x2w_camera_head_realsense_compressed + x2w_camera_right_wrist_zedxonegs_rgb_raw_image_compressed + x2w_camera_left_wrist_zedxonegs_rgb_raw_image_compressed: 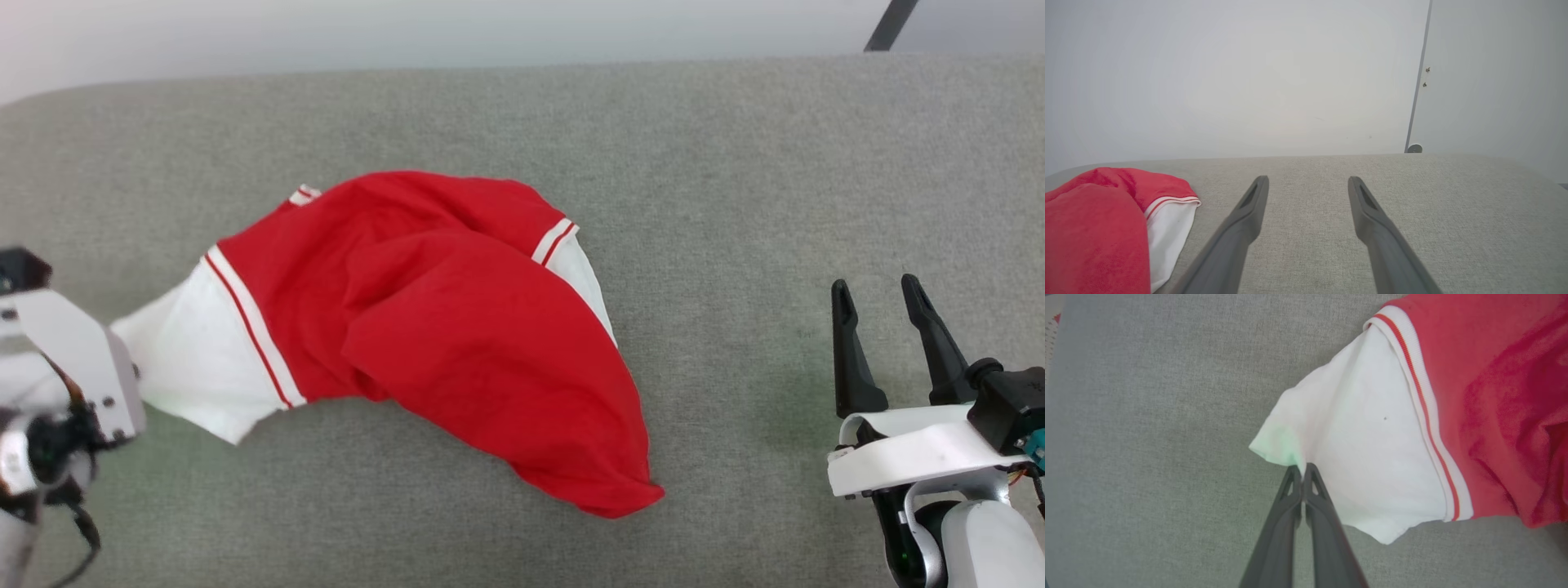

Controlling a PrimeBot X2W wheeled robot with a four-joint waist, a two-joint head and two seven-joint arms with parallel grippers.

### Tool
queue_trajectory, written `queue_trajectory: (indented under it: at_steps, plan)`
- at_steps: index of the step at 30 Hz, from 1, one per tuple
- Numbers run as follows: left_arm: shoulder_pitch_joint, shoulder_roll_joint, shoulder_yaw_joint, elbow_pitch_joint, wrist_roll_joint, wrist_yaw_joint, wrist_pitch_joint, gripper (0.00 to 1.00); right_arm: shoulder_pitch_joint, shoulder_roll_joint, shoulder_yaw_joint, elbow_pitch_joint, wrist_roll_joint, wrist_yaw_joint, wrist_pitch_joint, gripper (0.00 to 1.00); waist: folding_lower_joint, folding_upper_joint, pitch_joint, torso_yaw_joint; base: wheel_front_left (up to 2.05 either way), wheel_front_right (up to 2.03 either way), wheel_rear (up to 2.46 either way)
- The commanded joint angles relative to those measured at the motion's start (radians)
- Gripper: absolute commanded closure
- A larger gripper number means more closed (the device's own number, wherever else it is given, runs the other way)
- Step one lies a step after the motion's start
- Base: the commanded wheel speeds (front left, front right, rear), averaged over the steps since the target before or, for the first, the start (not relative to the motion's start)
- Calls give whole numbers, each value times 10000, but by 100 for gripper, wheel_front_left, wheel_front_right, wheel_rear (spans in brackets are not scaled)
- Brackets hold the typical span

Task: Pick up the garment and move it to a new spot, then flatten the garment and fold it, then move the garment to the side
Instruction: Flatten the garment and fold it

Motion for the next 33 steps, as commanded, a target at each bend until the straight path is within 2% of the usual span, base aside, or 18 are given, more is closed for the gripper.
queue_trajectory:
  at_steps: [1,2,4,5,7,8,17,20,25,33]
  plan:
    - [309,-135,45,-7,-144,43,-81,100,110,15,51,-10,61,4,46,0,0,0,-185,117,0,0,0]
    - [377,-165,54,0,-175,6,-150,100,131,13,64,-9,75,4,52,0,0,0,-224,124,0,0,0]
    - [494,-262,81,44,-286,-95,-292,81,178,15,81,22,73,3,95,0,0,0,-336,142,0,0,0]
    - [553,-298,112,73,-296,-132,-408,63,200,13,96,45,91,4,112,0,0,0,-393,146,0,0,0]
    - [606,-402,141,160,-328,-201,-618,8,241,15,118,88,112,4,136,0,0,0,-546,163,0,0,0]
    - [629,-443,130,184,-351,-236,-687,1,246,13,119,107,116,4,151,0,0,0,-636,177,0,0,0]
    - [920,-516,110,29,-263,-401,-1198,0,517,13,218,223,52,4,396,0,0,0,-1500,418,0,0,0]
    - [1117,-553,184,-238,-125,-415,-1736,0,629,15,296,195,45,4,539,0,0,0,-1791,570,0,0,0]
    - [1630,-787,383,-815,143,-524,-3173,0,836,14,374,171,59,4,879,0,0,0,-2283,923,0,0,0]
    - [2809,-1191,690,-1719,932,-705,-6211,0,1027,-89,298,138,156,4,1657,0,0,0,-2723,1672,0,0,0]
